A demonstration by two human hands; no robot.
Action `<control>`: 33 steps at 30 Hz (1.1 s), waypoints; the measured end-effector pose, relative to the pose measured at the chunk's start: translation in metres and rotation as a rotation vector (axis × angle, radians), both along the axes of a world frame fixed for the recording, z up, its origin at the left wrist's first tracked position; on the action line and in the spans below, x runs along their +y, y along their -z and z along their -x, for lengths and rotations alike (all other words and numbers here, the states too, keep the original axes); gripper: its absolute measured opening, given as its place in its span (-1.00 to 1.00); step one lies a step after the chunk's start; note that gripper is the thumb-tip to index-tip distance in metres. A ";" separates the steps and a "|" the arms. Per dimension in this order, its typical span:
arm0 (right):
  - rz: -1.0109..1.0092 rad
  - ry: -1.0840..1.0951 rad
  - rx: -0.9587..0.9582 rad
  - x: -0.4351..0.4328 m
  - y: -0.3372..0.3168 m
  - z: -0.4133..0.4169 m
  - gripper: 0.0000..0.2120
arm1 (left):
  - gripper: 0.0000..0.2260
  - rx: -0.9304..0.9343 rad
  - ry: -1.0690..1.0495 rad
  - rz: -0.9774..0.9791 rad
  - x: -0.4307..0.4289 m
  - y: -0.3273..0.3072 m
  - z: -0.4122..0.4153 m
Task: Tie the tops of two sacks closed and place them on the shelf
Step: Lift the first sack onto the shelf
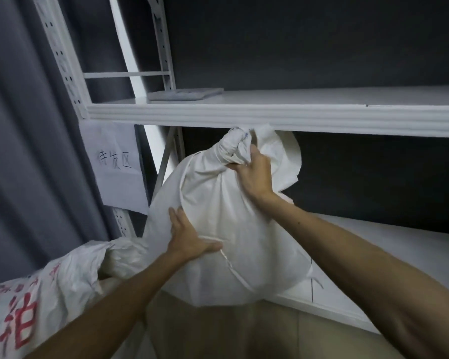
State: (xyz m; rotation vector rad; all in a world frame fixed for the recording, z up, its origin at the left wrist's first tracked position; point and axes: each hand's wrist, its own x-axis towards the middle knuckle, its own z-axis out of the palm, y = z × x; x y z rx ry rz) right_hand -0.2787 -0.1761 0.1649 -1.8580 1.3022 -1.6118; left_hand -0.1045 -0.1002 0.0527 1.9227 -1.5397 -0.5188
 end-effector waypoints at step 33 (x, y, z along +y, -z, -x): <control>-0.535 0.315 0.350 -0.030 0.129 0.038 0.01 | -0.11 -0.488 0.017 0.409 -0.113 -0.064 0.024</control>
